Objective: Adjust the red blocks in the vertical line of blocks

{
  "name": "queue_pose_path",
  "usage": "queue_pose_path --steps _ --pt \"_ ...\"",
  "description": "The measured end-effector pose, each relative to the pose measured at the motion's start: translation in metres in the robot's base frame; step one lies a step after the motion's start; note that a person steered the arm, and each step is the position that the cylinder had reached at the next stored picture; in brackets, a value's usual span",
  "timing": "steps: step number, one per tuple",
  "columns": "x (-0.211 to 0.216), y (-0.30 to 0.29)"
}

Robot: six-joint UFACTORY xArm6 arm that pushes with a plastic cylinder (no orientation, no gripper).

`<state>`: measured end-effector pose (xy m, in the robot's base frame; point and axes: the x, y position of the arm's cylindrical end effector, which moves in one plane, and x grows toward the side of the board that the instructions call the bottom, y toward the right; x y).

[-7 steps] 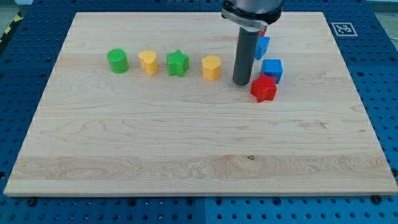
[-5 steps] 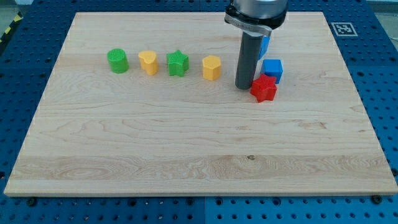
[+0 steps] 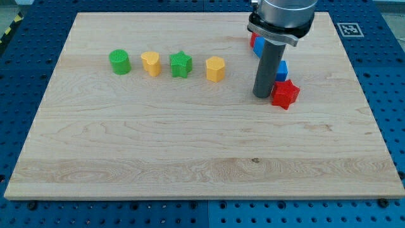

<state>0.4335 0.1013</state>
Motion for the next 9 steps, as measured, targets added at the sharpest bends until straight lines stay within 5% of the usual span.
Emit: queue_pose_path --steps 9 --pt "-0.135 -0.004"
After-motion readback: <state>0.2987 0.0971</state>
